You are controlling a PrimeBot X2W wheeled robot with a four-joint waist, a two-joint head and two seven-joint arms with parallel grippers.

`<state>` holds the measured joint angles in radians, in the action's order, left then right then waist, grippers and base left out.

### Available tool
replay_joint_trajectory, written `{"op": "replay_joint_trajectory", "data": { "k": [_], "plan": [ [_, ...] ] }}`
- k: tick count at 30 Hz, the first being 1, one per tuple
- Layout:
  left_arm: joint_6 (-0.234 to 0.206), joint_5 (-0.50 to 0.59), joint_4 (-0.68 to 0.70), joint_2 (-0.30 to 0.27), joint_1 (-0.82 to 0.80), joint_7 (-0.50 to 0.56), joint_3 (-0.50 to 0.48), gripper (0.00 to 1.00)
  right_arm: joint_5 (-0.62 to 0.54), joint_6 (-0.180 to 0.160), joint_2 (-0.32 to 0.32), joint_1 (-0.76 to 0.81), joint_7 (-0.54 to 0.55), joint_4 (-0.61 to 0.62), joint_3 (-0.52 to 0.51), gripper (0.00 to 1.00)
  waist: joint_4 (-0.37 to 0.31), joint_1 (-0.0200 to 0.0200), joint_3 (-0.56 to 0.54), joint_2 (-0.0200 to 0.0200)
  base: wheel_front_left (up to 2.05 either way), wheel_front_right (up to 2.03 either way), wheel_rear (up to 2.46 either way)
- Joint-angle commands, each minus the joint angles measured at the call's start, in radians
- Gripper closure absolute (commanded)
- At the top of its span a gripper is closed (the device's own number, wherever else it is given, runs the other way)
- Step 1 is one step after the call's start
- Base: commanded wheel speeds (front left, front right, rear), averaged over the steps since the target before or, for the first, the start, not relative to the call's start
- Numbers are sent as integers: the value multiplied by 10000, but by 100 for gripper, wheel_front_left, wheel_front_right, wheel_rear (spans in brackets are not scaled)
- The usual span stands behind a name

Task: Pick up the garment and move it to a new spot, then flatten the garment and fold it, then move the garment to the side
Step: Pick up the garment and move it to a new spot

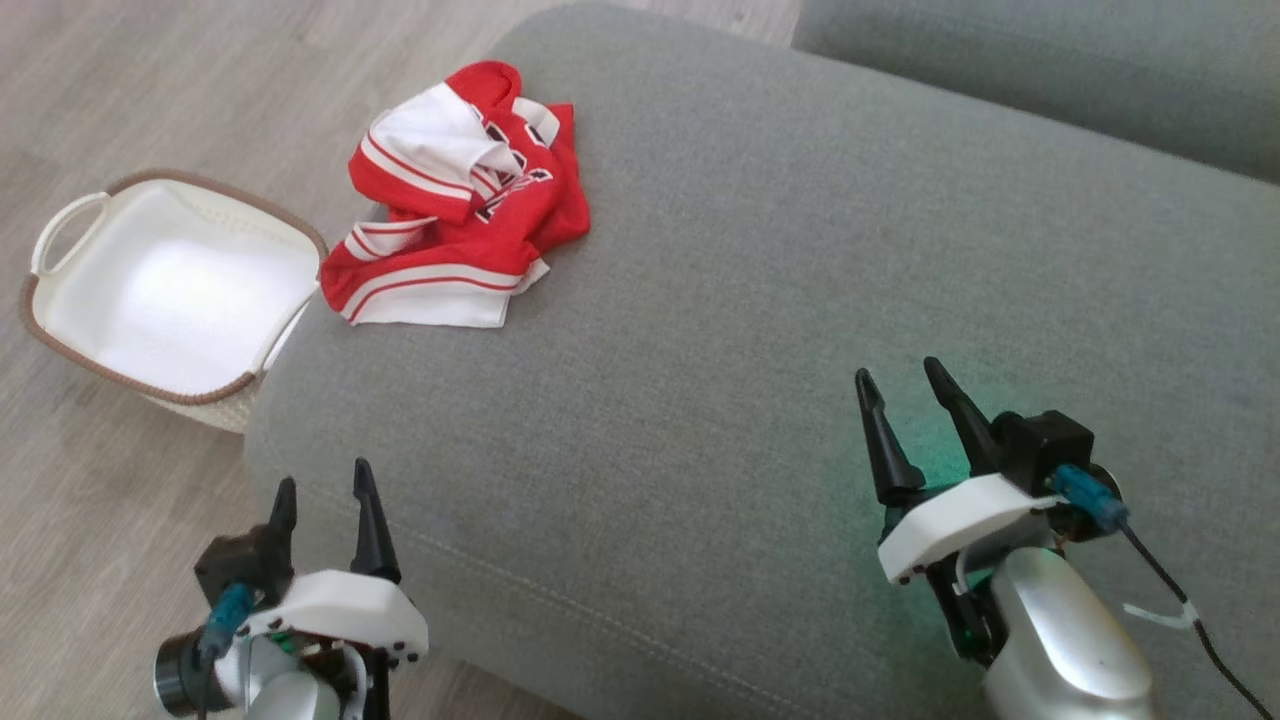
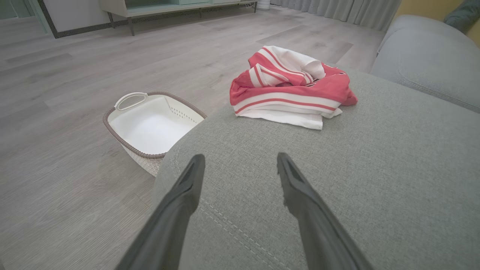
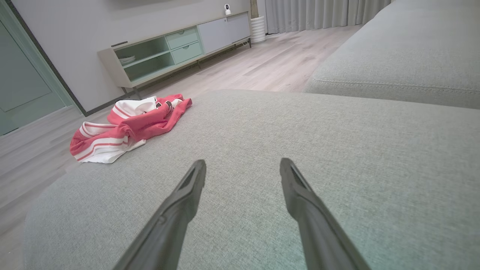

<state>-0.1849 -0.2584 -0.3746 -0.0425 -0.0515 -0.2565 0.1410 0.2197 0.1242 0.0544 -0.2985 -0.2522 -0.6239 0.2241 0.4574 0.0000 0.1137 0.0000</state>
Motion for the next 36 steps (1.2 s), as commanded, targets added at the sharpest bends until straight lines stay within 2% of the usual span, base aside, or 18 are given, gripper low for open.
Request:
{"op": "replay_joint_trajectory", "data": {
  "k": [1,8,13,20,23,31,36],
  "plan": [
    [16,-107,318,-77,-396,-53,-411,0,63,65,-41,-381,-95,254,271,0,-20,0,146,0,0,0,0],
    [297,-206,-24,-77,-1178,-53,-845,0,-222,65,-41,-848,-95,339,535,0,-522,0,845,0,0,0,0],
    [681,107,-538,-90,-2328,-53,-1557,0,-605,65,-41,-1291,-95,586,608,0,-1062,0,1593,0,0,0,0],
    [1149,846,-1687,-656,-4189,-53,-2359,0,-1136,65,-17,-1774,-95,971,541,0,-1844,0,2550,0,0,0,0],
    [1107,1120,-2350,-993,-4920,-53,-2560,0,-1228,65,53,-1916,-95,1184,542,0,-2117,0,2875,0,0,0,0],
    [485,1575,-4689,-1888,-6290,-53,-2903,0,-1305,65,199,-2075,-86,1640,497,0,-2782,0,3502,0,0,0,0],
    [498,1527,-6354,-2236,-6983,-10,-2933,0,-1295,65,259,-2105,-51,1798,394,0,-3036,0,3686,0,0,0,0]
  ]
}}
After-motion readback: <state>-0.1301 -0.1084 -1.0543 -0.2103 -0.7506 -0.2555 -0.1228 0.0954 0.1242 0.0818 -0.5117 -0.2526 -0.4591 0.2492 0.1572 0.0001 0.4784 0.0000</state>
